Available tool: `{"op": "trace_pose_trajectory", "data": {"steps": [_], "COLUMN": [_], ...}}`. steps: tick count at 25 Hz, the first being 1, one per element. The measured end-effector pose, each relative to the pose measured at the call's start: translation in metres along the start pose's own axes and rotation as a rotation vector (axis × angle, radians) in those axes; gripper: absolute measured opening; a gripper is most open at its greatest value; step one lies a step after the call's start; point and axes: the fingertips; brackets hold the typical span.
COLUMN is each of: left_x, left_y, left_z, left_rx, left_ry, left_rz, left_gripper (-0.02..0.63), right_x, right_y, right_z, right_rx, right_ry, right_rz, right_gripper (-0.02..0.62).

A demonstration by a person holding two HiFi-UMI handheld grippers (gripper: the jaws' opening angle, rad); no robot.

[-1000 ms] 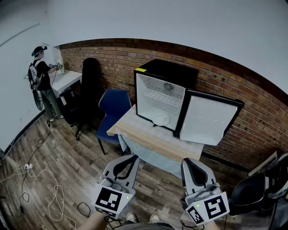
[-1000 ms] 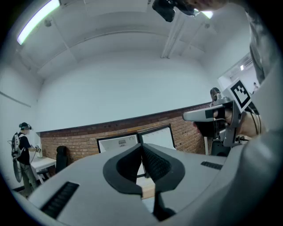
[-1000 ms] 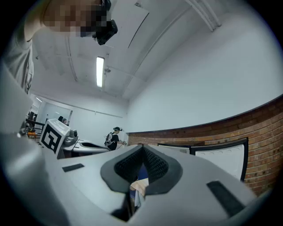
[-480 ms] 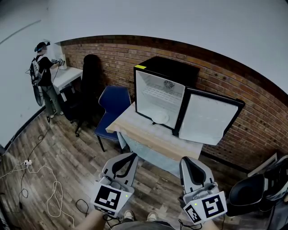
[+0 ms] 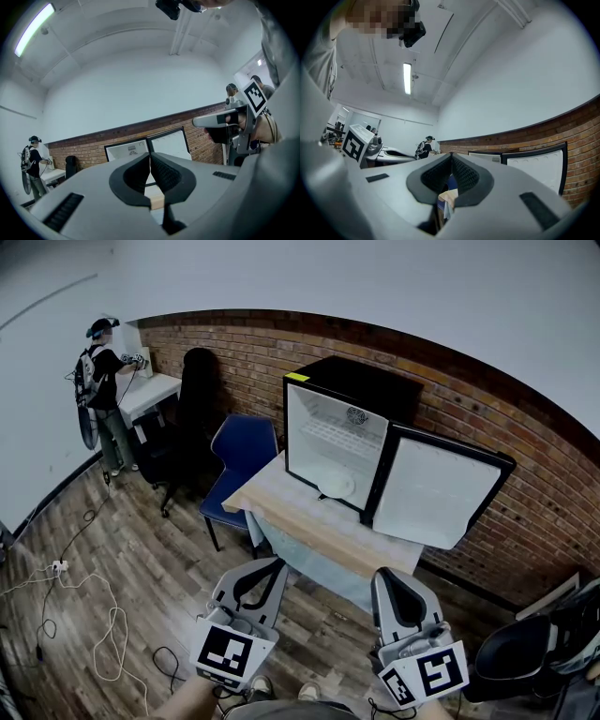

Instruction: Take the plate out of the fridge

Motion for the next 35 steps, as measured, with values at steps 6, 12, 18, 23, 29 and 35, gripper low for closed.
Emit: {"op": "trace_pose_trajectory", "data": {"steps": [6,12,18,23,29,35], "left_x": [-0.011,-0.019,-0.019,-0.008,0.006,0.027], "left_y": [-0.008,-0.013,-0.018,-0.030,-0.051,-0.072], "left_z": [-0.003,-0.001,-0.003,-0.013,-0.019,-0.025], "left_rx": [0.008,0.007,0.014,0.018,0.026,0.037], "left_ry": [0.003,0.007,0.004,0.005,0.017,0.036], "left_rz": [0.019,0.038,0.046,0.055,0.060,0.068], "left_gripper": [0.018,0.018,0.018,0.018,0.018,0.018], "right_x": [-0.013,-0.024,-0.029,-0.037,-0.048,-0.057], "right_y": [0.003,0.007,0.002,-0.011,-0.034,-0.064], "right_z": [-0.011,-0.012,-0.019,-0.031,-0.042,-0.053], "right_rx": [0.015,0.005,0.002,0.013,0.024,0.033], "right_ry": [-0.007,-0.002,-0.002,-0.003,-0.006,-0.008], "right_rz": [0.016,0.024,0.024,0.018,0.026,0.029], "right_gripper": [0.031,0.031,0.031,0.031,0.031,0.031]}}
Point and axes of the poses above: the fingertips, and each gripper's own axes: y backward along the fingers, x to its left, z out of its top, and after that the axes turned 7 degrees about y, right-handed
